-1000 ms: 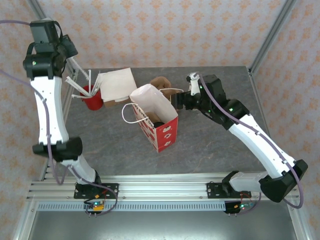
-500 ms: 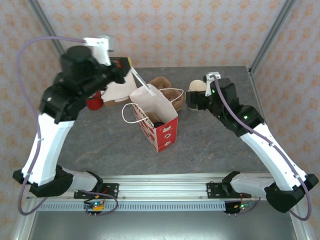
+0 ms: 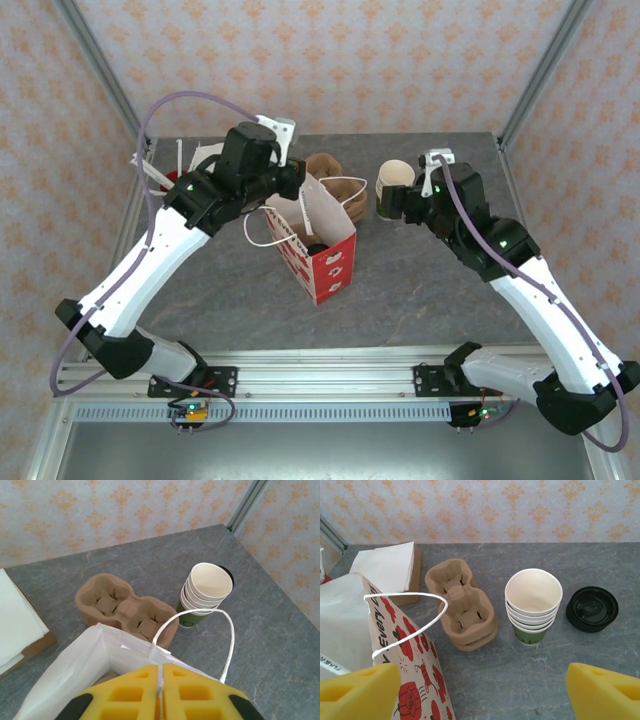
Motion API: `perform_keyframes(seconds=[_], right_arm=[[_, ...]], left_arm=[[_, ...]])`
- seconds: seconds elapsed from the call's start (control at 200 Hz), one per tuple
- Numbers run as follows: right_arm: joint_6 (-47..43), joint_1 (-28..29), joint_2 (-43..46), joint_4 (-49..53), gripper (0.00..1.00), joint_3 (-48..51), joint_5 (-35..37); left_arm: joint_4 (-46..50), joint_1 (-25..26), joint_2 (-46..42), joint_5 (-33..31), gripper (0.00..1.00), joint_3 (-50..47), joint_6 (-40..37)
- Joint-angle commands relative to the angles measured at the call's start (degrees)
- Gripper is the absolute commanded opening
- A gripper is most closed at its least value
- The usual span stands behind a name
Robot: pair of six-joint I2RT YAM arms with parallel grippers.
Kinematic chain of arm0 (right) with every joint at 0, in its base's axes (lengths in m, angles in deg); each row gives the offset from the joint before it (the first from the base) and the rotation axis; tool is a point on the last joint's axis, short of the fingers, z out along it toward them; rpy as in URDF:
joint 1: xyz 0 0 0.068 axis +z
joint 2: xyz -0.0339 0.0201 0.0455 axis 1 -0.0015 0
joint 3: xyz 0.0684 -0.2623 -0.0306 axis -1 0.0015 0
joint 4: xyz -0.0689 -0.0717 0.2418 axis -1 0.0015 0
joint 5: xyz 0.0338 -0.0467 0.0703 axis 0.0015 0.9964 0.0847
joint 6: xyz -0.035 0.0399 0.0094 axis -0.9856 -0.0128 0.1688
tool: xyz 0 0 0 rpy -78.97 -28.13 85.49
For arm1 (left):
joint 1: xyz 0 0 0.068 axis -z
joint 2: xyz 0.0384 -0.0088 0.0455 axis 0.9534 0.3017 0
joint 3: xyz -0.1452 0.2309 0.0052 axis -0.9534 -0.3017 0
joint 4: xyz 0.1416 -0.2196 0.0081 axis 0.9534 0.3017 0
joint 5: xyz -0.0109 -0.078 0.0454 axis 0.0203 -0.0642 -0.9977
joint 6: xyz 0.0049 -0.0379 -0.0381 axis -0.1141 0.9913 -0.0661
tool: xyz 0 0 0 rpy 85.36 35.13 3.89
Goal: Pack the takeout coffee
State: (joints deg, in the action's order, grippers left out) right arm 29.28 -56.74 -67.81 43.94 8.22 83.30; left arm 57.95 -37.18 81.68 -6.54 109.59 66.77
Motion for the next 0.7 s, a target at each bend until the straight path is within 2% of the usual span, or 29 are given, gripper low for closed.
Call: perform_keyframes(seconds=[0.0, 0.235, 0.43, 0.566, 0.696], right_arm=[[1.1, -0.3, -0.5, 0.8, 0.87, 0.7, 0.1], [1.5, -0.3, -1.8, 1.1, 0.87, 0.1, -0.9], [0.6, -0.3, -1.6, 1.0, 0.87, -0.2, -3.3], [-0.7, 0.7, -1.0, -2.2, 0.86, 1.1, -10.3], [-2.4, 3.8, -0.9, -5.6, 0.86, 2.4, -12.5]], left_arm=[[-2.9, 0.8, 1.9, 1.7, 0.17, -1.3, -0.9], [0.9, 0.8, 4.3, 3.1, 0.39, 2.4, -3.0], [5.4, -0.6, 3.9, 0.5, 0.44, 7.7, -4.1], [5.6, -7.2, 0.6, 1.1, 0.44, 6.8, -0.9], [5.4, -18.9, -2.7, 1.7, 0.44, 0.1, 5.3]])
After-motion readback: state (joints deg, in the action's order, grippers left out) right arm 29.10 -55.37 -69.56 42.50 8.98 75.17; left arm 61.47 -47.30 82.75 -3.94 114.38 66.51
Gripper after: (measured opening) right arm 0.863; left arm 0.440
